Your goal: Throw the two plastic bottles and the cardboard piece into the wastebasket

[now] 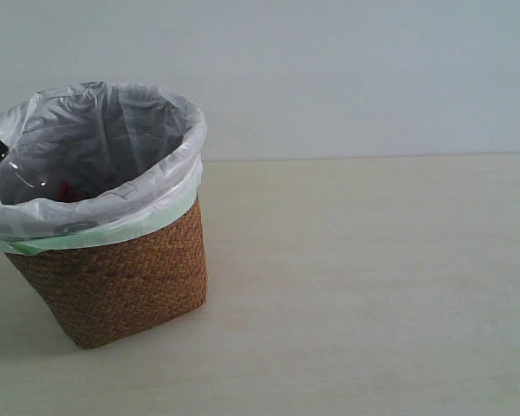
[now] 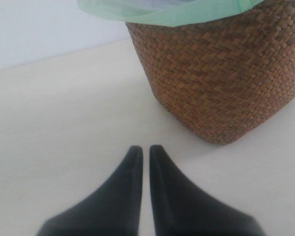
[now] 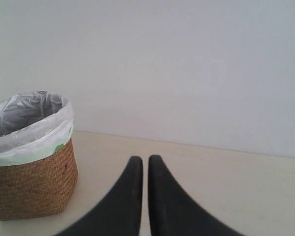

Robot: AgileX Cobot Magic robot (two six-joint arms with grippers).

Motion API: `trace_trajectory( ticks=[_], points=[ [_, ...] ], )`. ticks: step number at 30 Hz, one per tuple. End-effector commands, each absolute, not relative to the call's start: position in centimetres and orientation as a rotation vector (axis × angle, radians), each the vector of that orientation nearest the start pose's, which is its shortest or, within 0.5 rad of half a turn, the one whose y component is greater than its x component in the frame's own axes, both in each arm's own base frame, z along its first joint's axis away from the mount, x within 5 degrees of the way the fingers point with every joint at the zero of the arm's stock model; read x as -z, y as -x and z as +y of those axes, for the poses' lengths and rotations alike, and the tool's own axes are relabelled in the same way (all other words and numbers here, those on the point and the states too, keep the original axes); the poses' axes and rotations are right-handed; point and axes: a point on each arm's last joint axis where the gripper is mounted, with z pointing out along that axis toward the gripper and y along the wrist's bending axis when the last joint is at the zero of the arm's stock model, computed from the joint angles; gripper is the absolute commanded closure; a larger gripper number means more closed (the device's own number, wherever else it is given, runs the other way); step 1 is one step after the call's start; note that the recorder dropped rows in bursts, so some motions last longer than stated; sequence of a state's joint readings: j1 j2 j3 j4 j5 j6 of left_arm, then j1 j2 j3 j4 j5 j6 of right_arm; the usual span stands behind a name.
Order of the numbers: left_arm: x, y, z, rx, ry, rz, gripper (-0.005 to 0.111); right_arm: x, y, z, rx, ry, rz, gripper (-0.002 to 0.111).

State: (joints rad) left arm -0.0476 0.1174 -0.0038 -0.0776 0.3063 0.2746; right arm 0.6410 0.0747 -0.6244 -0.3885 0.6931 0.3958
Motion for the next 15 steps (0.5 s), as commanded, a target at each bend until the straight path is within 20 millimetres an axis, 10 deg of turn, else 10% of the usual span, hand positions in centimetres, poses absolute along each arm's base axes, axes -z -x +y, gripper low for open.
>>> trace_trajectory(
  ticks=[1, 15],
  points=[
    [-17.9, -6.1, -0.5, -0.070, -0.233, 1.884, 0.103, -34.5, -0.8, -1.6, -0.385, 0.171, 1.597, 0.107],
    [-17.9, -6.1, -0.5, -0.070, -0.233, 1.884, 0.103, -34.3, 1.0, -0.1, -0.538, -0.112, 1.592, 0.107]
  ],
)
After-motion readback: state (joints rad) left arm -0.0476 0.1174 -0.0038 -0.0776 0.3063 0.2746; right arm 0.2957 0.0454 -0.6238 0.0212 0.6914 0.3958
